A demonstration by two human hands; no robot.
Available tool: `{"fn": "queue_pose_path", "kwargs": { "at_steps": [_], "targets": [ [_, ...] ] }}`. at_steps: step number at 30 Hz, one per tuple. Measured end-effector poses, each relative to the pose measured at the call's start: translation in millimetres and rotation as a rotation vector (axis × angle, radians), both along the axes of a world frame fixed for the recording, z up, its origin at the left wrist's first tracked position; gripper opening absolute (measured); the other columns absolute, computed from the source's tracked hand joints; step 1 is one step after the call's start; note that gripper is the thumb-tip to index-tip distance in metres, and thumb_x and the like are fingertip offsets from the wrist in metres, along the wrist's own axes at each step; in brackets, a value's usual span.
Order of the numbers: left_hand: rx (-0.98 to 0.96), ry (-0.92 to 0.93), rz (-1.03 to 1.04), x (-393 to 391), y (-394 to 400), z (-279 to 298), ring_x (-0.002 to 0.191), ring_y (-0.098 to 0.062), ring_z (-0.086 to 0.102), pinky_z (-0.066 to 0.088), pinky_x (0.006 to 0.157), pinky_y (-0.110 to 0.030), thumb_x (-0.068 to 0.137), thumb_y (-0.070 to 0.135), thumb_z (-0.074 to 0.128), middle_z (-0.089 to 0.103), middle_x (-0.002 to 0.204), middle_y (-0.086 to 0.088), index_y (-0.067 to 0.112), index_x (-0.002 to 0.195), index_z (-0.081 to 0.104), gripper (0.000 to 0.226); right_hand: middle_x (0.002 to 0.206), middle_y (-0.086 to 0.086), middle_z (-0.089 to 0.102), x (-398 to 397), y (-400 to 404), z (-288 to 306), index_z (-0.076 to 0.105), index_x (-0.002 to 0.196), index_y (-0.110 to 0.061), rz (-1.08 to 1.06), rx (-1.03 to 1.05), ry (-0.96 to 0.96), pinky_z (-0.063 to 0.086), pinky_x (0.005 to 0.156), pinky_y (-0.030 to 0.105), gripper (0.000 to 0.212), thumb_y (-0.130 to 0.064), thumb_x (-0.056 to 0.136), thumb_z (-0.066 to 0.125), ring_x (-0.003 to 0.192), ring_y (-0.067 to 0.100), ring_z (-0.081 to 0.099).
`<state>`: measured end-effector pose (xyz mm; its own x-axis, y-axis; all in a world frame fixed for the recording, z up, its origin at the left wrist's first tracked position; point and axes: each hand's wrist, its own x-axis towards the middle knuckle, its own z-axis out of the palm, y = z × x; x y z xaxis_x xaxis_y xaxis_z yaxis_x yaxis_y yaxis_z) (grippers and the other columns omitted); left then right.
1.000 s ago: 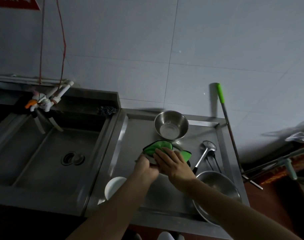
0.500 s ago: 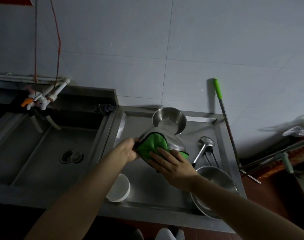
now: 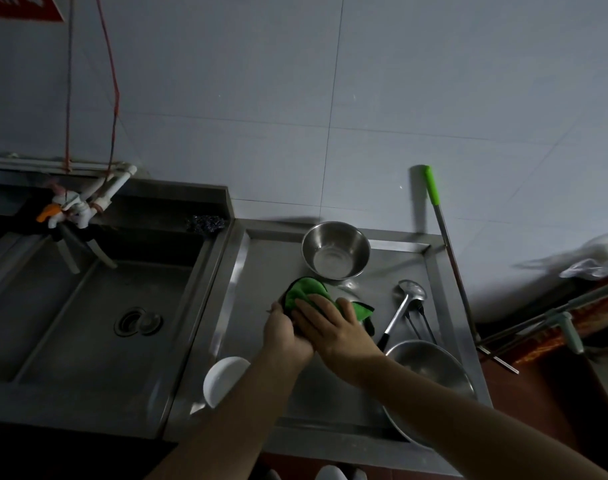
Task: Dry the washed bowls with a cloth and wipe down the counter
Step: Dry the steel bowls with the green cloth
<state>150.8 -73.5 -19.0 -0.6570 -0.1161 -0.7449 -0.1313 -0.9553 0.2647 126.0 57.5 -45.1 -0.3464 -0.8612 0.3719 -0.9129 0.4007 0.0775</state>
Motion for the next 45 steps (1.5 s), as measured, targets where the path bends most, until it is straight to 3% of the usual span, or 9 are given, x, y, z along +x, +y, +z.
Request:
{"fn": "queue_pose_path", "kwargs": {
  "at_steps": [3, 9, 11, 18, 26, 32, 36, 39, 45],
  "targets": [
    [0.064, -0.012, 0.022, 0, -12, -9, 0.073, -0.034, 0.07, 0.056, 0.051, -0.03, 0.106, 0.043, 0.03, 0.072, 0.084, -0.022, 0.001, 0.12, 0.063, 0.055, 0.155, 0.003, 0.043, -3, 13, -5, 0.05, 0.146, -0.02, 0.01, 0.032, -0.123, 0.039, 0.104, 0.049, 0.058, -0.035, 0.09, 0.057, 0.142, 0.029, 0.039],
    [0.053, 0.001, 0.236, -5, -18, -27, 0.111, -0.041, 0.059, 0.049, 0.087, -0.051, 0.107, 0.049, 0.021, 0.058, 0.133, -0.025, 0.006, 0.139, 0.053, 0.062, 0.155, 0.007, 0.04, -4, 33, -13, 0.047, 0.147, -0.017, -0.124, -0.055, -0.268, 0.05, 0.096, 0.054, 0.054, -0.033, 0.096, 0.055, 0.138, 0.033, 0.043],
    [0.082, 0.009, 0.29, -10, -17, -26, 0.112, -0.042, 0.06, 0.052, 0.08, -0.052, 0.108, 0.046, 0.025, 0.059, 0.132, -0.027, 0.006, 0.141, 0.052, 0.058, 0.152, 0.013, 0.042, 4, 26, -15, 0.049, 0.144, -0.012, -0.218, -0.108, -0.322, 0.051, 0.092, 0.056, 0.055, -0.032, 0.094, 0.056, 0.132, 0.037, 0.046],
    [0.173, 0.017, 0.291, -23, -16, -17, 0.127, -0.043, 0.052, 0.042, 0.107, -0.056, 0.108, 0.042, 0.029, 0.055, 0.138, -0.027, 0.005, 0.139, 0.054, 0.054, 0.166, 0.004, 0.016, 13, 25, -10, 0.025, 0.158, -0.026, -0.279, 0.069, -0.344, 0.036, 0.112, 0.056, 0.085, -0.054, 0.086, 0.06, 0.148, 0.035, 0.025],
    [0.206, 0.019, 0.176, -10, 5, -22, 0.113, -0.044, 0.061, 0.053, 0.081, -0.054, 0.109, 0.037, 0.032, 0.06, 0.129, -0.031, 0.002, 0.137, 0.053, 0.049, 0.161, 0.011, 0.027, -1, 29, -18, 0.031, 0.155, -0.016, -0.262, -0.012, -0.177, 0.027, 0.118, 0.05, 0.101, -0.01, 0.07, 0.085, 0.149, 0.03, 0.025],
    [0.212, -0.026, 0.243, -10, 4, -38, 0.112, -0.044, 0.062, 0.055, 0.074, -0.055, 0.107, 0.036, 0.035, 0.061, 0.127, -0.029, 0.006, 0.138, 0.053, 0.047, 0.164, 0.009, 0.022, 0, 22, -19, 0.022, 0.158, -0.028, -0.414, 0.128, -0.3, 0.029, 0.117, 0.058, 0.101, -0.029, 0.075, 0.081, 0.151, 0.034, 0.018],
    [0.27, -0.044, 0.285, -14, 3, -37, 0.105, -0.046, 0.059, 0.049, 0.083, -0.059, 0.109, 0.035, 0.032, 0.062, 0.114, -0.031, 0.002, 0.134, 0.054, 0.047, 0.139, 0.017, 0.041, -2, 13, -9, 0.038, 0.151, -0.031, -0.526, 0.066, -0.307, 0.045, 0.101, 0.055, 0.105, -0.054, 0.061, 0.086, 0.127, 0.04, 0.042],
    [0.32, -0.056, 0.311, -16, -1, -40, 0.111, -0.046, 0.058, 0.047, 0.095, -0.058, 0.109, 0.035, 0.03, 0.062, 0.114, -0.032, 0.004, 0.135, 0.055, 0.047, 0.117, 0.012, 0.042, -8, 5, -3, 0.048, 0.144, -0.027, -0.545, -0.001, -0.253, 0.051, 0.087, 0.048, 0.104, -0.046, 0.051, 0.091, 0.104, 0.033, 0.047],
    [0.285, -0.058, 0.275, -5, -2, -40, 0.111, -0.045, 0.06, 0.051, 0.091, -0.055, 0.108, 0.028, 0.035, 0.062, 0.122, -0.031, 0.002, 0.133, 0.056, 0.042, 0.158, 0.015, 0.034, -11, 10, -24, 0.036, 0.153, -0.016, -0.3, 0.015, -0.192, 0.03, 0.116, 0.051, 0.093, -0.025, 0.071, 0.079, 0.144, 0.036, 0.034]
  ]
}}
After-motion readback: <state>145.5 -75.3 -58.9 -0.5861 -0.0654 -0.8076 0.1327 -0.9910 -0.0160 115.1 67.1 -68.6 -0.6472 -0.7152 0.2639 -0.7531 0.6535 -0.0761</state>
